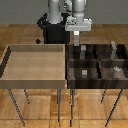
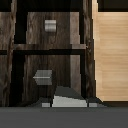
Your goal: Place the milk carton into the appropriate compartment.
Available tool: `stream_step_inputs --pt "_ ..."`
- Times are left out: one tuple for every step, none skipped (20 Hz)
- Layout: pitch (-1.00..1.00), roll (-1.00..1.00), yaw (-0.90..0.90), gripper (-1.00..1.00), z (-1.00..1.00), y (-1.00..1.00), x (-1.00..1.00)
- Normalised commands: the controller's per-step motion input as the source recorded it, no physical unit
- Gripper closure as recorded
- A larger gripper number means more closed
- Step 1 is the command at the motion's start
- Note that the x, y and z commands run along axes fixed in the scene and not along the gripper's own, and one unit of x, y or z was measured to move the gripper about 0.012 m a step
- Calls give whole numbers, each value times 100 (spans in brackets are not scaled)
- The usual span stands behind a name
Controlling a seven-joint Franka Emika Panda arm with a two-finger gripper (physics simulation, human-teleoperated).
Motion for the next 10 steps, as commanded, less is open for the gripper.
stream_step_inputs --pt "0 0 0 100 0 100 0" --pt "0 0 0 100 0 100 0" --pt "0 0 0 100 -100 0 0" --pt "0 0 0 100 0 0 0" --pt "0 0 0 100 -100 0 0" --pt "0 0 0 100 -100 0 0" --pt "0 0 0 100 -100 0 0" --pt "0 0 0 100 -100 0 0" --pt "0 0 0 100 -100 0 0" --pt "0 0 0 100 -100 0 0"
